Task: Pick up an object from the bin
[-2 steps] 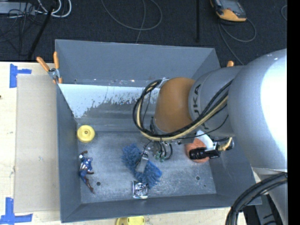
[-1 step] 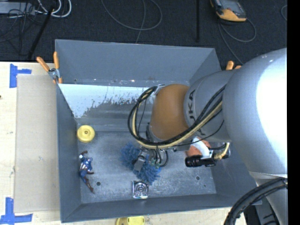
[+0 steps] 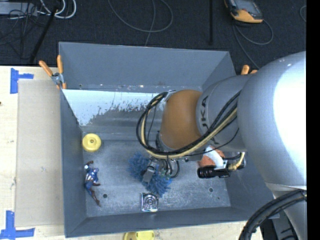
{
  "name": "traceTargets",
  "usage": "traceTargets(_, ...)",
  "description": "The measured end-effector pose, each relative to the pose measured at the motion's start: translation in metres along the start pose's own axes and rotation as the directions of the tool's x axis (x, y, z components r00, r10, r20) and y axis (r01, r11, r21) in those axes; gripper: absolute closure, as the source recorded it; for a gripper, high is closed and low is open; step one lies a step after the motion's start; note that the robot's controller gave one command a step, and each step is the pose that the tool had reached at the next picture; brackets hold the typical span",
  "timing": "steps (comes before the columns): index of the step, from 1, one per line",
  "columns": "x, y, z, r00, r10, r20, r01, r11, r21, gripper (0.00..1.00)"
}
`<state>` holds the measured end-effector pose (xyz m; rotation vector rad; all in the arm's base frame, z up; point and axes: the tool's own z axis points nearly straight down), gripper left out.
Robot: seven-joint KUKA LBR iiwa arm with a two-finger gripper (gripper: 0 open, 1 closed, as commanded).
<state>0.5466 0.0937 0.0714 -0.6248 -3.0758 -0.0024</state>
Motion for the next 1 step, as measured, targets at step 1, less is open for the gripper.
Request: traceTargets(1,0.0009,-0.0006,-0.0033,1.0,0.0,-0.002,0.0,1.0,0.002,1.0)
